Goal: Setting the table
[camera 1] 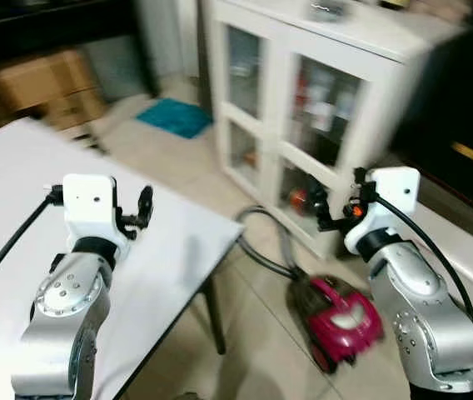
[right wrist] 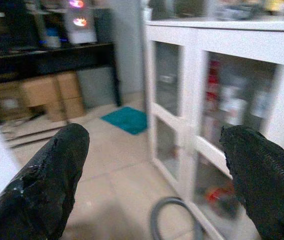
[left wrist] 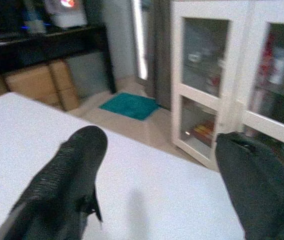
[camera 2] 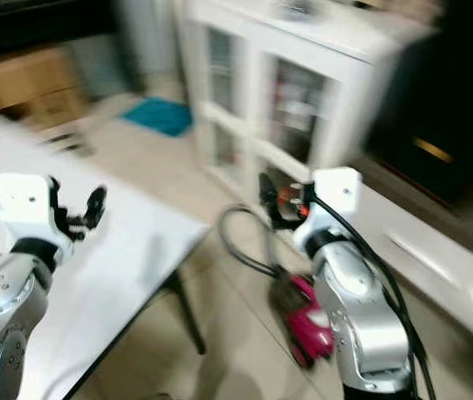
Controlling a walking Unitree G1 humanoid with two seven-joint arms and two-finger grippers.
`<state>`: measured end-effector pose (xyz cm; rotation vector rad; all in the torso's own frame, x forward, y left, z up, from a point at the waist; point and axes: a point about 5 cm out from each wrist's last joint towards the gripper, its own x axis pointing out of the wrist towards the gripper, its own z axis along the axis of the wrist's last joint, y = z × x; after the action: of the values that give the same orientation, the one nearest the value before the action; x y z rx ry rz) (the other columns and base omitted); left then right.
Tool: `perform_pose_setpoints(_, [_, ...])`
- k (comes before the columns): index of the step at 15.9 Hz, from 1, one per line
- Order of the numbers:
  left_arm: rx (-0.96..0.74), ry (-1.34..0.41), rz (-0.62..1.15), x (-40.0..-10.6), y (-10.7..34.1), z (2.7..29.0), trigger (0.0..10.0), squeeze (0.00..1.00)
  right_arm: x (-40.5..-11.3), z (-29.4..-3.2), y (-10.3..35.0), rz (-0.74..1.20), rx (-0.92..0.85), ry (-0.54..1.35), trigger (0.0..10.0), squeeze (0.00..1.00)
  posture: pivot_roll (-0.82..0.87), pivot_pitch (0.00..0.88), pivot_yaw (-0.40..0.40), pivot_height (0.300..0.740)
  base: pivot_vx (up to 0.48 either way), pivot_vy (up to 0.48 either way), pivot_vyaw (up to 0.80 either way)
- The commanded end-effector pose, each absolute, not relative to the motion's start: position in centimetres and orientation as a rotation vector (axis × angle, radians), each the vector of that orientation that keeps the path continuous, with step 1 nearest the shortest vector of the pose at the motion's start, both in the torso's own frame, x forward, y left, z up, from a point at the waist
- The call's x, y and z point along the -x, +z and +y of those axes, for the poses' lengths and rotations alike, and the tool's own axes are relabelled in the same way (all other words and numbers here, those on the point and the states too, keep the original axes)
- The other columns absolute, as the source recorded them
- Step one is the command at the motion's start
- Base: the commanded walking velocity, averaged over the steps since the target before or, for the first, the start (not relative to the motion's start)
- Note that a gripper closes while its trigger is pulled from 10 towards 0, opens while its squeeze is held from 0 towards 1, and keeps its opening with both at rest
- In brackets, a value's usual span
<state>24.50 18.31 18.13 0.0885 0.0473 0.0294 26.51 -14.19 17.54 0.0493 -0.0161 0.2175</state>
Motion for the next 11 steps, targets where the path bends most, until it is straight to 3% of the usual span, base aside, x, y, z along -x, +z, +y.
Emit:
perform_pose_setpoints(1, [-0.074,0.058,-0.013,-24.6,19.0,18.3,10.0,1.0,-26.6,-14.5,17.4,0.003,-0.064,0.208,10.0,1.0,-0.06,0.0,0.024,0.74,0.0,0.0,0.8])
perform_pose_setpoints(6, [-0.07,0.036,0.012,-24.8,18.4,17.9,10.0,1.0,-26.0,-14.8,18.1,0.013,-0.117,0.197,10.0,1.0,-0.12,0.0,0.038,0.74,0.0,0.0,0.8])
perform_pose_setpoints(7, [-0.03,0.034,0.055,-25.1,17.8,17.5,10.0,0.0,-25.8,-15.5,18.3,0.016,-0.104,0.181,10.0,1.0,-0.13,0.003,0.045,0.74,0.0,0.0,0.8])
perform_pose_setpoints(11, [-0.069,0.046,0.063,-25.4,17.7,16.9,10.0,0.0,-25.9,-16.0,18.4,0.013,-0.067,0.158,10.0,1.0,-0.13,0.001,0.046,0.74,0.0,0.0,0.8])
